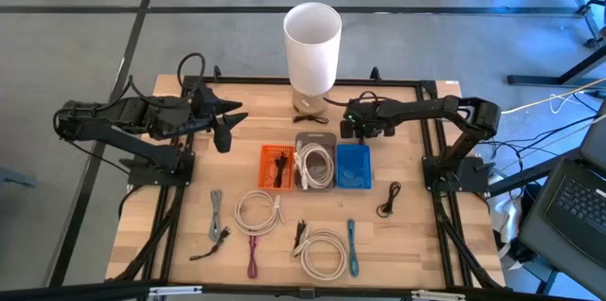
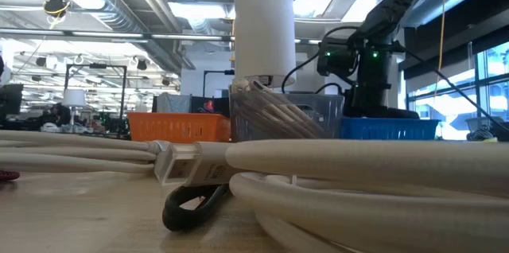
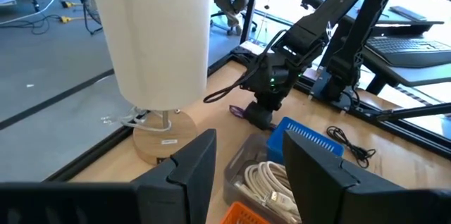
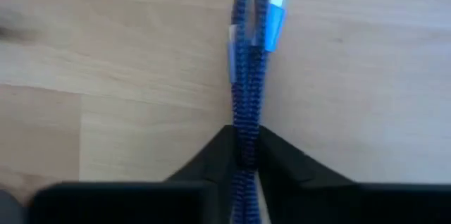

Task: Pick & Place USB Port
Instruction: Put the purple charger cable into the blue bin

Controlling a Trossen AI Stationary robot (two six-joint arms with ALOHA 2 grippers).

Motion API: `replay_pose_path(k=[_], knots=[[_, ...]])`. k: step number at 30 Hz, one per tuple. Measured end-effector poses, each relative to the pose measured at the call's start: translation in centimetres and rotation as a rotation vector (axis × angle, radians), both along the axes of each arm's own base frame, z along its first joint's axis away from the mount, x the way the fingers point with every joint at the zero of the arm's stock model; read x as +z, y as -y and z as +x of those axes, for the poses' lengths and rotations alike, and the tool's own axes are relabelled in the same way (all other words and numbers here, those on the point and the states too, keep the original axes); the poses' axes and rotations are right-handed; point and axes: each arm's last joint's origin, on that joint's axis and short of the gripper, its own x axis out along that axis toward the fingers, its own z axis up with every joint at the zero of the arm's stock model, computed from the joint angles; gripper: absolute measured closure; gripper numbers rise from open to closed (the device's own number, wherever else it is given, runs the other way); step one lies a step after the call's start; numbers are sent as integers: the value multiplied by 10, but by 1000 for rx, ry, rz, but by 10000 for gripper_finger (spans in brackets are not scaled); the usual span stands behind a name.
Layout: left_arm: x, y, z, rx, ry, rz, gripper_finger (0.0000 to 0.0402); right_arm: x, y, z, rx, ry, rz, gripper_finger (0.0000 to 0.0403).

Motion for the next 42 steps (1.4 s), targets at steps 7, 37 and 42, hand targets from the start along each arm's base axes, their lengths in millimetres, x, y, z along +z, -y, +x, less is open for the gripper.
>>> replay_pose_path(k=[7, 37, 42], knots=[[0, 0, 0, 7, 11, -20, 245, 7, 1, 0, 84, 16, -53, 377], [0, 0, 1, 11, 9, -22, 245, 226, -97, -33, 176, 458, -456, 389], [-1, 0, 2, 9, 0, -14, 245, 190, -135, -27, 130, 475, -350, 389]])
